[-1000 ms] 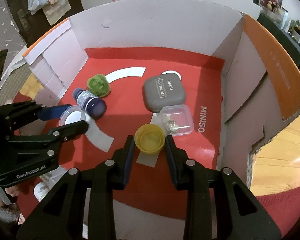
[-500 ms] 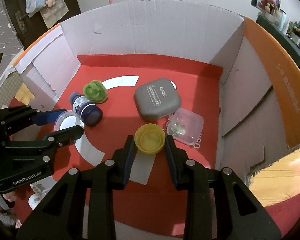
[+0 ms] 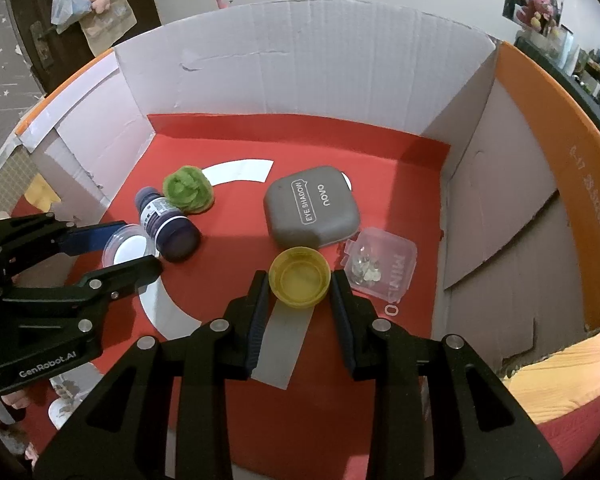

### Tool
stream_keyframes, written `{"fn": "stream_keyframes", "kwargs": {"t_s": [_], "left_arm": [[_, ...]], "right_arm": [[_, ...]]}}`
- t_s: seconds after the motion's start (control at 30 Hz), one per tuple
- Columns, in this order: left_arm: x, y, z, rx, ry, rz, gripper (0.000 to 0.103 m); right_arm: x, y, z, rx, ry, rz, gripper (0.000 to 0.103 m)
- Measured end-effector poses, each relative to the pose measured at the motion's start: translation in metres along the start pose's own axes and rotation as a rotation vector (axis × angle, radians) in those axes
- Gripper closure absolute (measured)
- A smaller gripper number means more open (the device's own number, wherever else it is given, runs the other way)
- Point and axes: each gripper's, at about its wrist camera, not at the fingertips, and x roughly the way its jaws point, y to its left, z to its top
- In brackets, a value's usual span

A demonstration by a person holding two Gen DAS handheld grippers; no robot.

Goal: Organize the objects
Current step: 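Lower the white lid and yellow cap onto the box floor and open both grippers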

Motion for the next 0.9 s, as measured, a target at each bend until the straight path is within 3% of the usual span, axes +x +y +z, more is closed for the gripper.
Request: {"fn": "stream_keyframes", "kwargs": {"t_s": [0.6,0.9], "left_arm": [[-0.017,0.0,-0.023,0.009,0.004,-0.011,0.061],[-0.012,-0.009,-0.012,-0.003,0.003,0.004,0.061]], "right_arm": [[-0.017,0.015,-0.016,-0.009,0.019,0.056,0.073],[-0.017,0.015,-0.014,0.002,0.026,0.054,0.073]]}}
